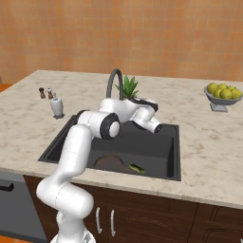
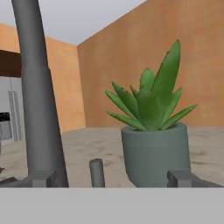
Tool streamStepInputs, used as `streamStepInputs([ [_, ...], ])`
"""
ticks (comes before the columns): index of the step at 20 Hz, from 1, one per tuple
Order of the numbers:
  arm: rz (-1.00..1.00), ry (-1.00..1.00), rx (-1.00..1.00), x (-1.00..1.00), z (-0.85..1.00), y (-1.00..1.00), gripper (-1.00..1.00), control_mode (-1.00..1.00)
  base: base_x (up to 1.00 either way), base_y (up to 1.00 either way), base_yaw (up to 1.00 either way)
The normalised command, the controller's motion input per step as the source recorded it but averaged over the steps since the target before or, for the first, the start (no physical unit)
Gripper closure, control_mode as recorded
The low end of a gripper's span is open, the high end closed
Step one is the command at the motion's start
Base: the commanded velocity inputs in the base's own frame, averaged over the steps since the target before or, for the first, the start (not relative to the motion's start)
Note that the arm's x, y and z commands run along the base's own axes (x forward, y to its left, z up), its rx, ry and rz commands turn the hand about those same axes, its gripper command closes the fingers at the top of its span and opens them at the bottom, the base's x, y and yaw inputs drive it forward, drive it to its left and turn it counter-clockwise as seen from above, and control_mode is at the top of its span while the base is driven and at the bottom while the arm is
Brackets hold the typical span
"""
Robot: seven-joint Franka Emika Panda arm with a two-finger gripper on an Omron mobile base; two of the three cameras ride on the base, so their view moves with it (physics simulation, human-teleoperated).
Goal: Pick the pan and sponge and place them into the sink. Then turn on the water.
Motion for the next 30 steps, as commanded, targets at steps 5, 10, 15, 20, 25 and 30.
streamStepInputs([
  [5, 0.01, 0.00, 0.00, 0.37, -0.26, -0.09, -1.00, -1.00, 0.00, 0.00, 0.00],
  [10, 0.01, 0.00, 0.00, 0.39, -0.09, 0.00, 1.00, -1.00, 0.00, 0.00, 0.00],
  [15, 0.00, 0.00, 0.02, 0.19, 0.00, -0.12, 1.00, -1.00, 0.00, 0.00, 0.00],
  [20, 0.00, 0.05, 0.07, 0.13, 0.00, -0.40, 1.00, -1.00, 0.00, 0.00, 0.00],
  [25, -0.14, 0.22, 0.08, 0.27, -0.05, -0.71, 1.00, -1.00, 0.00, 0.00, 0.00],
  [30, -0.23, 0.30, 0.10, 0.29, -0.25, -0.97, 1.00, -1.00, 0.00, 0.00, 0.00],
])
